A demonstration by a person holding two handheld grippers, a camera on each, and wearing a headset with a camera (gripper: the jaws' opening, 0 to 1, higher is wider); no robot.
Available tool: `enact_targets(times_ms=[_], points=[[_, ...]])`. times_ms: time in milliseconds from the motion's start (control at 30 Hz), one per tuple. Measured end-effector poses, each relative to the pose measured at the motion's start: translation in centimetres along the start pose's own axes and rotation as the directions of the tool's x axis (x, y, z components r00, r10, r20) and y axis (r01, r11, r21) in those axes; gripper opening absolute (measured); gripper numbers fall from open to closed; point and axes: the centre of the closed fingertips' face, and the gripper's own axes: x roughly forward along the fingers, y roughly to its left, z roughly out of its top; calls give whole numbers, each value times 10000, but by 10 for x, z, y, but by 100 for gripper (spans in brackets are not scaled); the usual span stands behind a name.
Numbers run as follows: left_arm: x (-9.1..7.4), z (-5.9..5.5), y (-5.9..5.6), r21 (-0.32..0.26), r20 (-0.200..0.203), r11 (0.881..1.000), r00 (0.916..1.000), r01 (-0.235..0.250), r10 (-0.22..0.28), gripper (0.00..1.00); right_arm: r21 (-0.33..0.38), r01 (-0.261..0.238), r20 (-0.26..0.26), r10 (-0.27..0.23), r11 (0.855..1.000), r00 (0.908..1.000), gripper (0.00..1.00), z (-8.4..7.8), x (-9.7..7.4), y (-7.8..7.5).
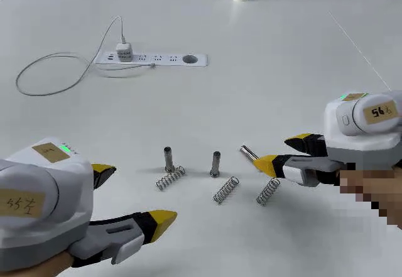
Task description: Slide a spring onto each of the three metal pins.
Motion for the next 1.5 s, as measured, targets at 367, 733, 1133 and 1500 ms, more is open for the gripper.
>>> enact_targets(times_ms=[367,733,1133,1500], points=[[1,-1,2,-92,52,10000,10000,33,-33,69,-333,-157,-335,145,9993,9993,31,-3,27,0],[1,-4,2,-170,119,9998,9999,58,-56,70,-238,-270,-610,255,9994,9978,22,-5,48,2],[2,-8,2,-152,111,9998,9999,92,-91,71,165,-215,-708,226,9996,9972,16,-6,65,-3],[2,-9,3,-138,49,9999,10000,78,-78,70,452,-107,-826,144,9989,9965,9,-10,66,-3]])
